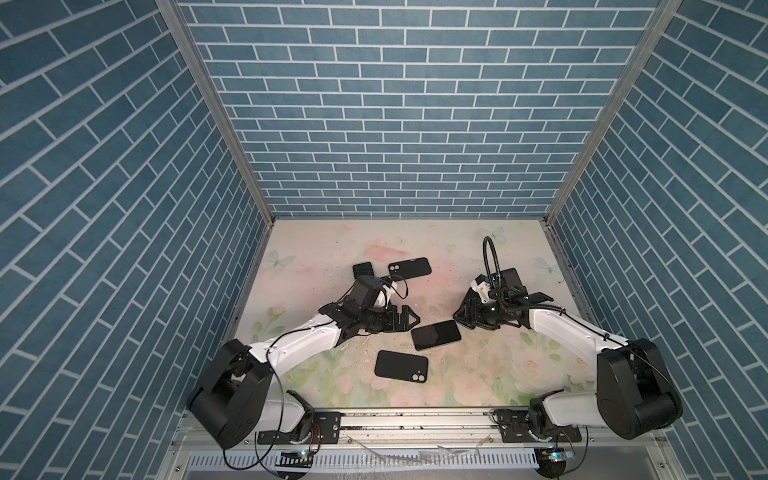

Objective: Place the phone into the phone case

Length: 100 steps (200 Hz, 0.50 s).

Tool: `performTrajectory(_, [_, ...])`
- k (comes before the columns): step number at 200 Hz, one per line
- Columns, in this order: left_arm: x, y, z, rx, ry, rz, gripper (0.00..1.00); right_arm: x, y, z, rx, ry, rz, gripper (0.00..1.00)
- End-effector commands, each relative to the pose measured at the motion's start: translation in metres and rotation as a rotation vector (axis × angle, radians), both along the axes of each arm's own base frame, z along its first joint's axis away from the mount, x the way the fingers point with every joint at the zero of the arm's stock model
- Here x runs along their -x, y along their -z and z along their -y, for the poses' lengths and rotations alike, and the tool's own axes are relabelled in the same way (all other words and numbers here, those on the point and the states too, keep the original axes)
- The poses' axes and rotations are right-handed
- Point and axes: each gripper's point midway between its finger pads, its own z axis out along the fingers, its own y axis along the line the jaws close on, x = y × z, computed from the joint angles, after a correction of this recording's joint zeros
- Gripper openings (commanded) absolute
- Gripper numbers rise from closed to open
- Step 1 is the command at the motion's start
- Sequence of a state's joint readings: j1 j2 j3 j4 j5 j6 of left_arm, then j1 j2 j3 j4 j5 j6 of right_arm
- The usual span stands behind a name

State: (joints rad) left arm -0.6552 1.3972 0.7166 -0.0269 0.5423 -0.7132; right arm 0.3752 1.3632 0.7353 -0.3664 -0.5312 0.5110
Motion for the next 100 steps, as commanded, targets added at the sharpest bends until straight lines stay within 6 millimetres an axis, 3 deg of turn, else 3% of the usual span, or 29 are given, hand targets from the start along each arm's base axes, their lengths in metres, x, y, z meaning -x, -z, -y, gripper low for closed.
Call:
performTrajectory(1, [0.005,0.003,0.023,0.078,0.024,-0.04,0.99,0.012,0.007,-0.001,-0.013,0.009,-0.063,0.65])
performTrajectory(27, [0.011,0.019,0.031,0.041,0.042,-0.068,0.99,0.017,0.016,-0.003,-0.02,-0.002,-0.103,0.65])
performTrajectory(100, [0.009,0.052,0.029,-0.043,0.016,-0.149,0.97,0.016,0.034,-0.013,-0.058,-0.034,-0.158,0.65])
